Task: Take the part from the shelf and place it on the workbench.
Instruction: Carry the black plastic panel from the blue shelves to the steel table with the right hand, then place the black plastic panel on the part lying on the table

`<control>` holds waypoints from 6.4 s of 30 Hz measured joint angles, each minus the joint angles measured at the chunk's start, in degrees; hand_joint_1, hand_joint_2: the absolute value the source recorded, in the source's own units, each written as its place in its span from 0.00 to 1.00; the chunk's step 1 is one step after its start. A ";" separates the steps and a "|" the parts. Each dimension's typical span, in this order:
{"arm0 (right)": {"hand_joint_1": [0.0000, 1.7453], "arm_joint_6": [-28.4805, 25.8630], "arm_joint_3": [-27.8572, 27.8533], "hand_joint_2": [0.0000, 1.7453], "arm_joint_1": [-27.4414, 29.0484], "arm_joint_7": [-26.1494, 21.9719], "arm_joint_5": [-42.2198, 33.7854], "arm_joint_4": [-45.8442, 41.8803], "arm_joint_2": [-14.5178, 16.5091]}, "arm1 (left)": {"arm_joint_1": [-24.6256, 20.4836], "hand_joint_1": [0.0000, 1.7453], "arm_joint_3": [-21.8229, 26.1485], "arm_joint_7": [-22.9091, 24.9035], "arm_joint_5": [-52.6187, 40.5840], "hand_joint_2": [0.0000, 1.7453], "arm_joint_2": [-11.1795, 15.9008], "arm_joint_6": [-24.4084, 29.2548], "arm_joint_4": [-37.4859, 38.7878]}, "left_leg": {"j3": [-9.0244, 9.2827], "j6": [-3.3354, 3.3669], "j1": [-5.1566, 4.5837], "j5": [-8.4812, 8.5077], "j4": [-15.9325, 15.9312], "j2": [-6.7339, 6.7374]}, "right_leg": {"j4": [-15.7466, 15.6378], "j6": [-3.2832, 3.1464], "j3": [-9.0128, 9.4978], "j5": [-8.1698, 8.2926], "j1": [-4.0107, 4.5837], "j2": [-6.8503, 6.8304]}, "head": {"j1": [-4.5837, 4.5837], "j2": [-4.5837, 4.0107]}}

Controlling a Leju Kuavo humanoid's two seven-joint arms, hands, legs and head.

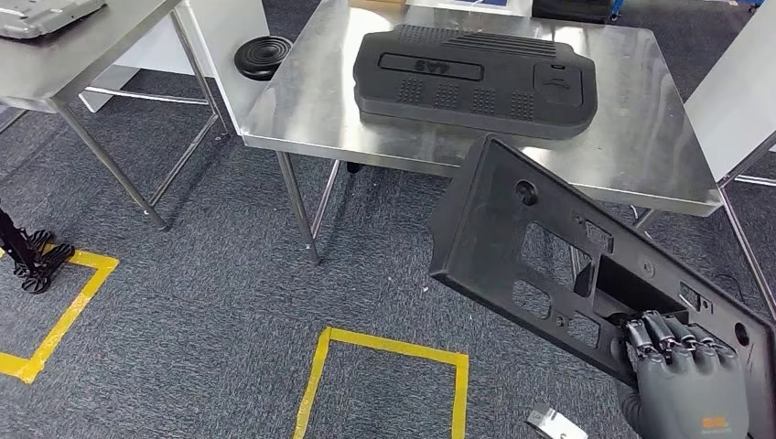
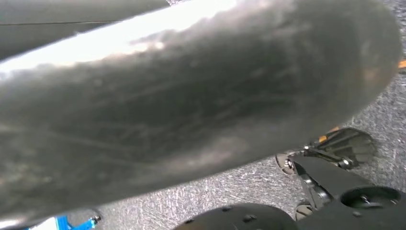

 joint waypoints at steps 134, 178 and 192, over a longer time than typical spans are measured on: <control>1.00 31.35 40.39 1.00 -70.95 -10.09 -7.46 34.99 0.14 | -1.06 0.00 -2.25 -1.28 -2.11 0.00 -1.61 0.67 -0.50 | -3.45 2.79 -0.49 3.42 -0.07 -6.52 | 5.28 1.20 -7.15 0.63 0.71 1.87 | 0.22 0.00; 1.00 32.54 43.95 1.00 -72.61 -9.23 -8.55 37.15 -0.34 | -0.81 0.00 -2.25 -1.26 -1.71 0.00 -1.59 0.60 -0.50 | -10.56 -0.31 0.26 -1.59 12.14 -5.82 | -1.45 -2.27 0.62 0.94 0.30 2.19 | 0.26 0.00; 1.00 32.61 42.94 1.00 -69.14 -7.86 -8.92 38.60 -1.25 | -0.79 0.00 -2.25 -1.17 -1.63 0.00 -1.63 0.93 -0.50 | -4.26 3.24 -0.02 3.94 -0.75 -6.35 | 15.87 0.16 -10.16 -5.68 0.62 2.17 | 0.56 0.00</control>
